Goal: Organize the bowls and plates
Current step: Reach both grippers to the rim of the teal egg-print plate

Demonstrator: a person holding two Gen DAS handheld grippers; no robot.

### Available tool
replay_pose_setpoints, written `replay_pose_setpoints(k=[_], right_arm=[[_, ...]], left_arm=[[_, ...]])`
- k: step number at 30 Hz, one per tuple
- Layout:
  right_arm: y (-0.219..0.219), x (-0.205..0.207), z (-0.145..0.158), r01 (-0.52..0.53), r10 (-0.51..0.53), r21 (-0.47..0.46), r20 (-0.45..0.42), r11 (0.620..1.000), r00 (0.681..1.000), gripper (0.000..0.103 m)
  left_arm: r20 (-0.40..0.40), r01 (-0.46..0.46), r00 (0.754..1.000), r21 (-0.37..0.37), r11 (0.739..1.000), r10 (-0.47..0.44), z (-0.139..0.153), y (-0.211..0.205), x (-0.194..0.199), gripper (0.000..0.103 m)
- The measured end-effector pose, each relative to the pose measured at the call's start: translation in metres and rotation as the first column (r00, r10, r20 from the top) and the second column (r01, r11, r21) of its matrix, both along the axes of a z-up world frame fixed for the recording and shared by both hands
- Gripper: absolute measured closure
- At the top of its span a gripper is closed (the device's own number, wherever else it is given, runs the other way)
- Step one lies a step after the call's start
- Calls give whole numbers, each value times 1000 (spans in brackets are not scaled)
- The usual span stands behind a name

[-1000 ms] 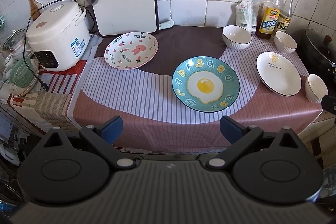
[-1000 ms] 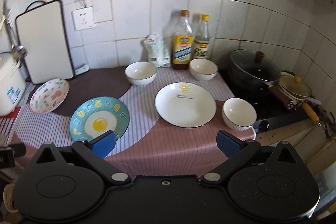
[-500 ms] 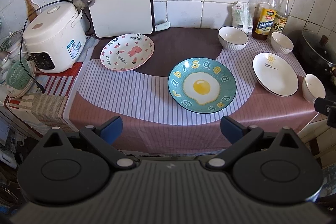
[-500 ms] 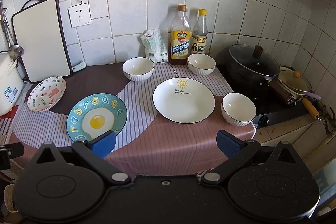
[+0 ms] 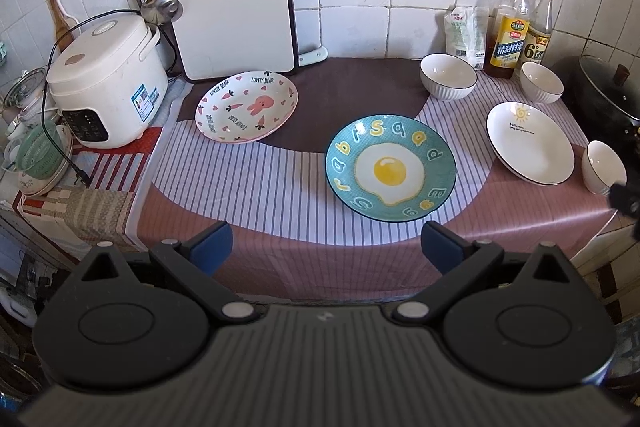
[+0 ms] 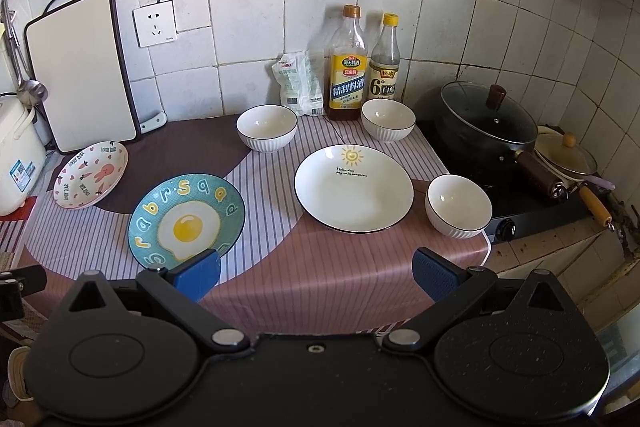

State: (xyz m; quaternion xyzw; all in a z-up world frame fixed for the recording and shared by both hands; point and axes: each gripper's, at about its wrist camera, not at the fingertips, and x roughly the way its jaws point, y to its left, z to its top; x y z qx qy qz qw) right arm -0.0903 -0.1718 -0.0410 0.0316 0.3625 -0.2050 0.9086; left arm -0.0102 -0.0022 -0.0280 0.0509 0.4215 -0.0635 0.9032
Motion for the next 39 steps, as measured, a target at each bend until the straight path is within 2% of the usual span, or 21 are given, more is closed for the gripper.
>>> replay_pose_setpoints(k=[5,8,10,11,12,17,21,23,24,27,32,35,38,39], right_arm=[[20,-5,14,-52,67,-139,109,989,992,0],[24,-1,10,-120,146,-142,189,982,971,0],[24,3,-1,-196,220,-121,231,973,948,0],[24,7,-7,-233,251,-102,240,967,938,0],[23,12,-14,-258,268,-74,242,963,932,0],[17,51,-52,-344,329,47,199,938,923,1],[6,81,-90,-392,368,130,178,911,913,10],[-6,98,-111,-385,353,218,170,897,920,16],[-13,105,-122,-372,338,265,165,890,926,18],[-28,127,-154,-336,309,330,135,882,942,25],[-49,153,-198,-234,236,471,55,851,970,53],[-50,158,-211,-212,225,490,33,845,974,57],[-55,160,-220,-206,223,537,35,818,974,59],[-57,161,-222,-208,222,546,40,812,974,60]], left_arm=[[61,6,998,3,1000,-6,7,7,17,1],[58,13,998,-79,997,-8,10,17,35,1],[13,40,999,-184,982,-38,8,27,50,1],[-7,47,999,-217,975,-49,5,31,58,1],[-10,41,999,-220,975,-45,1,33,64,2],[4,33,999,-191,981,-33,-28,35,95,4],[-27,4,1000,-144,990,-8,-63,30,124,15],[-62,23,998,-149,989,-32,-84,28,139,16],[-69,34,997,-145,989,-44,-94,26,145,22],[-80,57,994,-132,990,-68,-123,19,160,26],[-84,114,989,-107,988,-124,-168,5,175,26],[-121,137,981,-112,984,-150,-186,2,183,30],[-154,134,976,-137,981,-155,-197,3,192,34],[-163,132,974,-145,981,-155,-200,3,195,40]])
